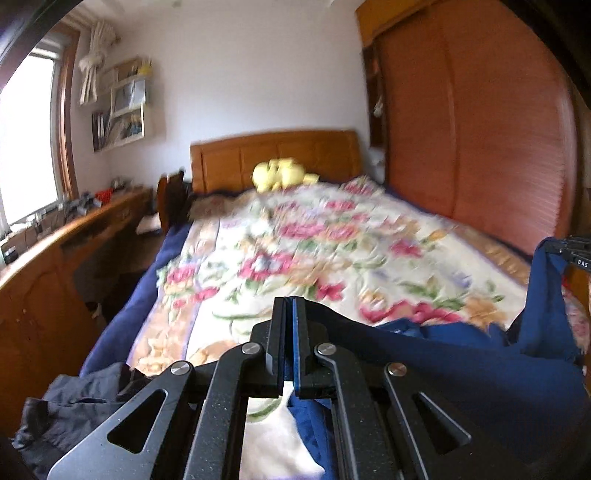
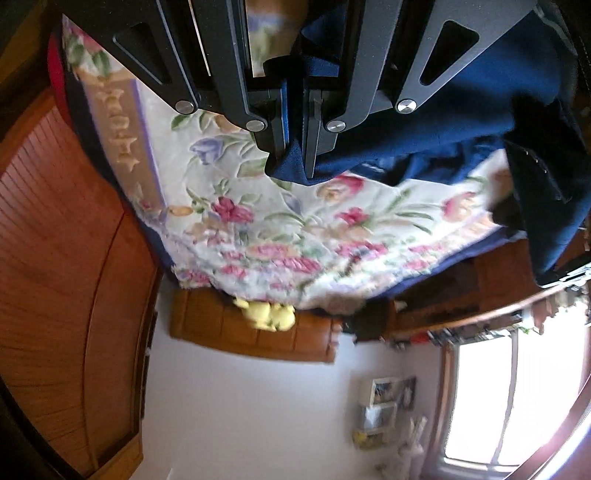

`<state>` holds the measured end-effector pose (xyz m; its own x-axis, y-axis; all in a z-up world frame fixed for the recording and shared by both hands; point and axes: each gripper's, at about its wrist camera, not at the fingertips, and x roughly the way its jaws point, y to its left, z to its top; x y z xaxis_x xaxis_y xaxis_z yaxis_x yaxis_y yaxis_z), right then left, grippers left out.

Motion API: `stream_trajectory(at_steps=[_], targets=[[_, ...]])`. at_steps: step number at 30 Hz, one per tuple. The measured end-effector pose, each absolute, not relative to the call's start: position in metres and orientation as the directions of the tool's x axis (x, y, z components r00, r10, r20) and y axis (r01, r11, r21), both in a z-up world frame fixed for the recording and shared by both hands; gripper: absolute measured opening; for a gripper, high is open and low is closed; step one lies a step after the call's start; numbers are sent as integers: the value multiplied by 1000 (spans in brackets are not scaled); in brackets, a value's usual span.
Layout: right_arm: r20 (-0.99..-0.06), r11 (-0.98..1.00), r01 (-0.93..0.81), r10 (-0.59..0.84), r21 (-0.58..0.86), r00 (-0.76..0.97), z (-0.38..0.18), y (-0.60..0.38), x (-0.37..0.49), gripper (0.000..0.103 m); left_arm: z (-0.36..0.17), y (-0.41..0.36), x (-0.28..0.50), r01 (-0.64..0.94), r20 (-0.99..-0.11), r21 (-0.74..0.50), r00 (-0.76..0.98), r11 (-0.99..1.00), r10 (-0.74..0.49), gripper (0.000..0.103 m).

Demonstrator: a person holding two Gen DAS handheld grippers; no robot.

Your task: Fold large clothes

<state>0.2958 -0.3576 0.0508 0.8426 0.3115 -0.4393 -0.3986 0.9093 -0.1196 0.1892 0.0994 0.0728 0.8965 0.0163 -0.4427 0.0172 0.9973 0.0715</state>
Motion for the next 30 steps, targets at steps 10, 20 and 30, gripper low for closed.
stream_trajectory(at_steps=[10,20,30], targets=[[-597,936,-335,207,-111,775,-10,-304,396,7,4,73,264,37,-571,113,820,993,34,3],[-590,898,-420,271,-128,760,-16,-285,388,62,-14,56,252,137,-603,14,791,990,-101,21],[-738,814,-556,268,-171,619,-72,-260,373,62,-62,25,220,235,-620,-63,752,970,-223,22]])
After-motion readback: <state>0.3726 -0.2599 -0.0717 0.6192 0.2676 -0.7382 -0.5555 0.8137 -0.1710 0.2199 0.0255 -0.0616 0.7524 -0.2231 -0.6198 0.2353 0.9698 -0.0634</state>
